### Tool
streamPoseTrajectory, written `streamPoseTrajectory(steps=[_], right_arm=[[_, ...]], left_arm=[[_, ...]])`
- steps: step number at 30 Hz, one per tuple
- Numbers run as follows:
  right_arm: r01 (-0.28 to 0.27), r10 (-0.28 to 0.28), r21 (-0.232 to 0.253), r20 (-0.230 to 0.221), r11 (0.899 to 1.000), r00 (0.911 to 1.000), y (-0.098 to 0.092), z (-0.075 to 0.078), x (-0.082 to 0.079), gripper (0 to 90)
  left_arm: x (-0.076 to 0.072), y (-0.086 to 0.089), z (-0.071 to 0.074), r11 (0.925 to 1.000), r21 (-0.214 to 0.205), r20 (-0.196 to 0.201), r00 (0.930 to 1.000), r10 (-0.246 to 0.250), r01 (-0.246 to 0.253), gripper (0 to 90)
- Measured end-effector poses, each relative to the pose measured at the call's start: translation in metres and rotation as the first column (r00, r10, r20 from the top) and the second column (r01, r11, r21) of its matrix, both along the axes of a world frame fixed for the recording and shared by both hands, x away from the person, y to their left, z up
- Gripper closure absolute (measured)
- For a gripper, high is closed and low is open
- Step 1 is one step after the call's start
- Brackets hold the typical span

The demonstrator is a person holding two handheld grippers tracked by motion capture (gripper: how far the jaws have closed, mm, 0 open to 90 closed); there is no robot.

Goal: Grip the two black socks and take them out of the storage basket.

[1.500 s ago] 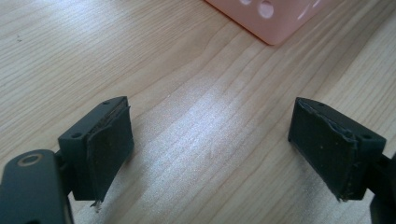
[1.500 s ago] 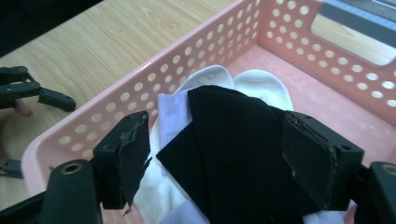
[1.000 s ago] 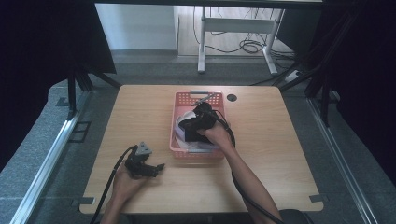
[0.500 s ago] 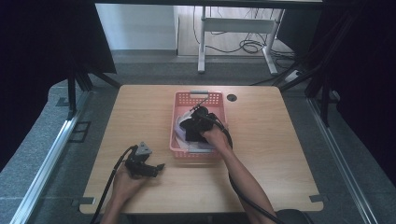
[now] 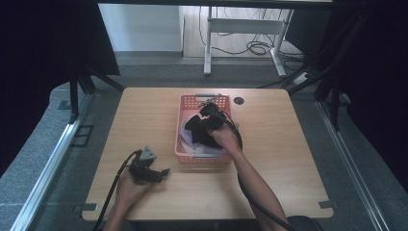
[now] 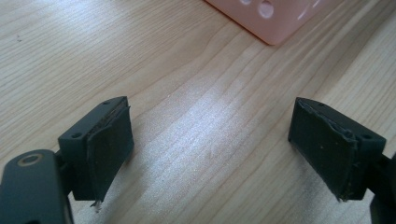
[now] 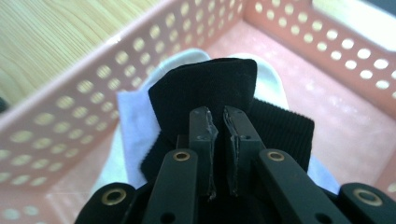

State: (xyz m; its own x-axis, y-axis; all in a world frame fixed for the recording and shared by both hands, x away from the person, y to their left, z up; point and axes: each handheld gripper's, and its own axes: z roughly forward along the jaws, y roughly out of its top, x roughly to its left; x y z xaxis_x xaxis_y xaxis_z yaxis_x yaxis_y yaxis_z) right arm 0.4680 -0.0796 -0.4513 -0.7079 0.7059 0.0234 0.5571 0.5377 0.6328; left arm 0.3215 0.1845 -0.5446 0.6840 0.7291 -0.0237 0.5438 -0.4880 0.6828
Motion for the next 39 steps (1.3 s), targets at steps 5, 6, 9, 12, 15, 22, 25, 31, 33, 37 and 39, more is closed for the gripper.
streamPoseTrajectory(steps=[5,6,9,12,15,22,25,31,33,37,39], right_arm=[[-0.011,0.010,0.042,0.022,0.999,0.9997,-0.004,0.016,-0.003,82.4],[-0.013,0.012,0.049,0.025,0.999,0.9996,-0.005,0.019,-0.003,82.4],[-0.011,0.009,0.063,0.034,0.998,0.9994,-0.007,0.027,-0.006,82.4],[-0.014,0.010,0.076,0.051,0.997,0.9987,-0.010,0.036,-0.008,82.4],[-0.024,0.018,0.090,0.069,0.996,0.9974,-0.012,0.044,-0.010,82.4],[-0.024,0.013,0.107,0.104,0.994,0.9945,-0.023,0.059,-0.017,82.4],[-0.024,0.011,0.113,0.120,0.993,0.9927,-0.030,0.063,-0.020,82.4],[-0.006,-0.012,0.128,0.137,0.992,0.9904,-0.048,0.071,-0.025,82.4],[0.005,-0.022,0.126,0.138,0.992,0.9902,-0.053,0.073,-0.026,82.4],[0.023,-0.043,0.134,0.146,0.991,0.9884,-0.068,0.075,-0.029,82.4],[0.034,-0.054,0.134,0.147,0.990,0.9877,-0.075,0.075,-0.030,82.4]], left_arm=[[0.000,0.000,0.000,1.0000,-0.001,0.001,1.0000,0.000,0.000,13.7],[0.000,0.000,0.000,1.0000,-0.001,0.001,1.0000,0.000,0.000,13.7],[0.000,0.000,0.000,1.0000,-0.001,0.001,1.0000,0.000,0.000,13.7],[0.000,0.000,0.000,1.0000,0.000,0.001,1.0000,0.001,-0.001,13.7],[0.000,0.000,0.000,1.0000,-0.001,0.003,1.0000,0.002,-0.002,13.7],[0.000,0.000,0.000,1.0000,0.000,0.003,1.0000,0.002,-0.002,13.7],[0.000,0.000,0.000,1.0000,0.000,0.003,1.0000,0.002,-0.002,13.7],[0.000,0.000,0.000,1.0000,0.000,0.003,1.0000,0.002,-0.002,13.7],[0.000,0.000,0.000,1.0000,0.000,0.003,1.0000,0.002,-0.002,13.7],[0.000,0.000,0.000,1.0000,0.000,0.003,1.0000,0.002,-0.002,13.7],[0.000,0.000,0.000,1.0000,-0.003,0.003,1.0000,0.003,-0.003,13.7]])
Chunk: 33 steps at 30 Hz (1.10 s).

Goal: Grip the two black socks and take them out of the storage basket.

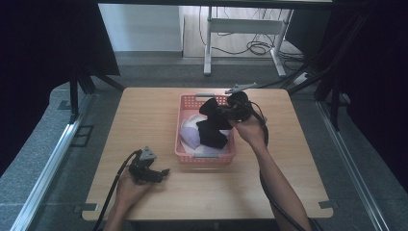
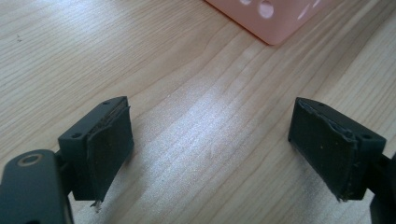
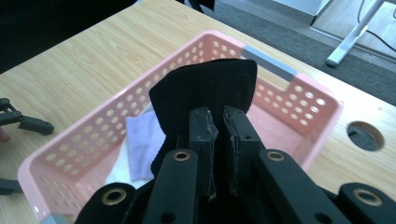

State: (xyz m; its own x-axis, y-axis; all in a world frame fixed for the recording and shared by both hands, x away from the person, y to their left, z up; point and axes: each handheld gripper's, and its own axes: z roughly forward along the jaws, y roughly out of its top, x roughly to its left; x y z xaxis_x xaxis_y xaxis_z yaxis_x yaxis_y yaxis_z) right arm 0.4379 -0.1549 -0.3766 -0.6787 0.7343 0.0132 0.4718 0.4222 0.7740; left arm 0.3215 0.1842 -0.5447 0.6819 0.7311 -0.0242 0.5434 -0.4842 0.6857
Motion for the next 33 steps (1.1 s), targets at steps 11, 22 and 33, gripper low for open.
streamPoseTrajectory(steps=[11,22,33], right_arm=[[0.077,-0.077,0.027,-0.007,0.997,0.9970,-0.043,-0.002,-0.004,82.1],[0.147,-0.147,0.032,-0.007,0.989,0.9891,-0.079,-0.008,-0.010,82.1],[0.236,-0.236,0.012,-0.013,0.972,0.9716,-0.118,-0.027,-0.015,81.8]], left_arm=[[0.000,0.000,0.000,1.0000,0.002,-0.002,1.0000,-0.002,0.002,13.7],[0.000,0.000,0.000,1.0000,0.001,-0.001,1.0000,-0.002,0.002,13.7],[0.000,0.000,0.000,1.0000,0.002,-0.001,1.0000,-0.002,0.002,13.7]])
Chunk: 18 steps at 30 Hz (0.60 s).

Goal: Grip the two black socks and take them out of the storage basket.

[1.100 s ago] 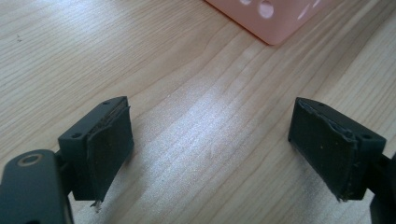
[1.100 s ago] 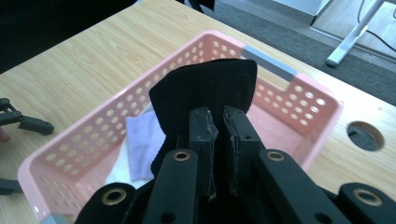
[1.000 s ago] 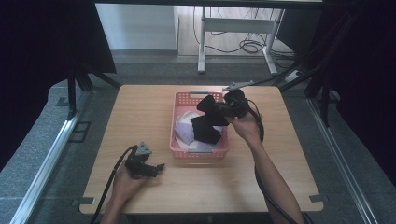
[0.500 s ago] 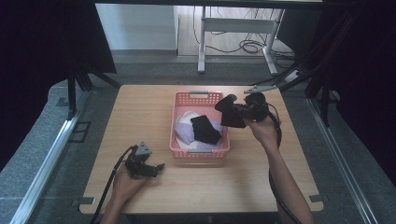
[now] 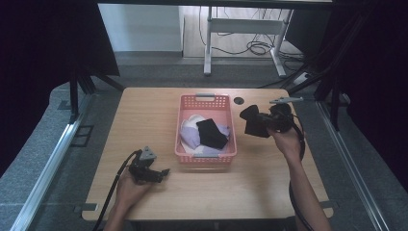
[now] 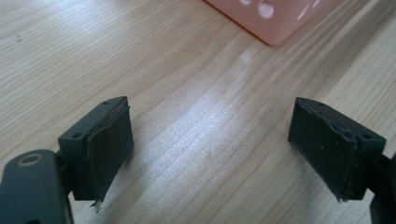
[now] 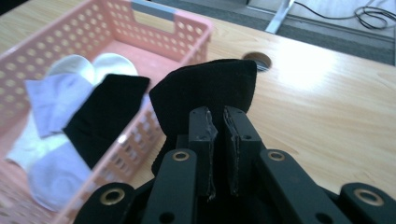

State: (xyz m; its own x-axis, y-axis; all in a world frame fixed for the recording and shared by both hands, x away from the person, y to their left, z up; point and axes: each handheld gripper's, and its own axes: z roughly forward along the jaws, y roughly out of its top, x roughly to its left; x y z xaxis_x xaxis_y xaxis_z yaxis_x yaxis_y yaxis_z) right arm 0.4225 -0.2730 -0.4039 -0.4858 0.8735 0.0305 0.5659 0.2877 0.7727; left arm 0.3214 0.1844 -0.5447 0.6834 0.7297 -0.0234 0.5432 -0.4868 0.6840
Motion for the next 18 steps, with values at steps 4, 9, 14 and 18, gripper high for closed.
streamPoseTrajectory(steps=[4,9,14,18], right_arm=[[0.027,-0.027,-0.005,-0.012,1.000,0.9996,-0.012,-0.011,-0.001,81.7],[0.050,-0.051,-0.014,-0.026,0.999,0.9984,-0.019,-0.026,0.000,81.4],[0.066,-0.067,-0.031,-0.046,0.997,0.9967,-0.023,-0.045,0.001,81.2],[0.072,-0.075,-0.043,-0.070,0.996,0.9947,-0.026,-0.060,0.002,80.9]], left_arm=[[0.000,0.000,0.000,1.0000,0.000,0.000,1.0000,0.000,0.000,13.7],[0.000,0.000,0.000,1.0000,-0.001,0.000,1.0000,0.001,-0.001,13.7],[0.000,0.000,0.000,1.0000,-0.004,0.001,1.0000,0.003,-0.003,13.7],[0.000,0.000,0.000,1.0000,-0.004,0.001,1.0000,0.003,-0.003,13.7]])
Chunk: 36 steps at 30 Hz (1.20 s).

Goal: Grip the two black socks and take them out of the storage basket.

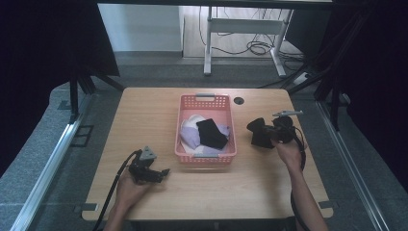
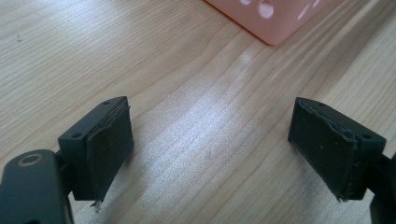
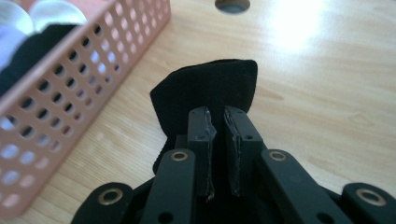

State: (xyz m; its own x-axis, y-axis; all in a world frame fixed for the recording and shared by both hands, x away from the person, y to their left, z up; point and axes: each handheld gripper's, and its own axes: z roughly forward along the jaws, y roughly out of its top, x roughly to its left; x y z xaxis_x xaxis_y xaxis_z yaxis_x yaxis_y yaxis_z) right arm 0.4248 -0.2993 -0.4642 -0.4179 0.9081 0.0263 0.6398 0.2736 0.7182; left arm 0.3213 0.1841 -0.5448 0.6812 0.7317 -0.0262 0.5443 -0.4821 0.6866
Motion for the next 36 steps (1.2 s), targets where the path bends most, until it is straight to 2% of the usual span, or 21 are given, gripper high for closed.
streamPoseTrajectory(steps=[5,9,16,21,26,36], right_arm=[[0.003,-0.004,-0.008,-0.027,1.000,0.9996,-0.001,-0.017,0.000,79.2],[0.013,-0.013,0.001,-0.035,1.000,0.9993,-0.004,-0.020,0.000,71.6],[-0.009,0.010,0.025,-0.013,1.000,0.9999,-0.002,-0.005,-0.003,65.2],[-0.044,0.044,0.031,-0.002,0.999,0.9990,0.006,0.009,-0.005,62.4],[-0.078,0.077,0.061,0.009,0.995,0.9970,0.017,0.023,-0.004,60.4],[-0.183,0.182,0.077,0.014,0.980,0.9831,0.054,0.038,0.000,58.8]], left_arm=[[0.000,0.000,0.000,1.0000,-0.001,0.000,1.0000,0.000,0.000,13.7],[0.000,0.000,0.000,1.0000,-0.001,0.000,1.0000,0.000,0.000,13.7],[0.000,0.000,0.000,1.0000,0.000,-0.001,1.0000,0.000,0.000,13.7],[0.000,0.000,0.000,1.0000,0.001,0.000,1.0000,-0.001,0.001,13.7],[0.000,0.000,0.000,1.0000,0.004,-0.001,1.0000,-0.003,0.003,13.7],[0.000,0.000,0.000,1.0000,0.004,-0.001,1.0000,-0.003,0.003,13.7]])
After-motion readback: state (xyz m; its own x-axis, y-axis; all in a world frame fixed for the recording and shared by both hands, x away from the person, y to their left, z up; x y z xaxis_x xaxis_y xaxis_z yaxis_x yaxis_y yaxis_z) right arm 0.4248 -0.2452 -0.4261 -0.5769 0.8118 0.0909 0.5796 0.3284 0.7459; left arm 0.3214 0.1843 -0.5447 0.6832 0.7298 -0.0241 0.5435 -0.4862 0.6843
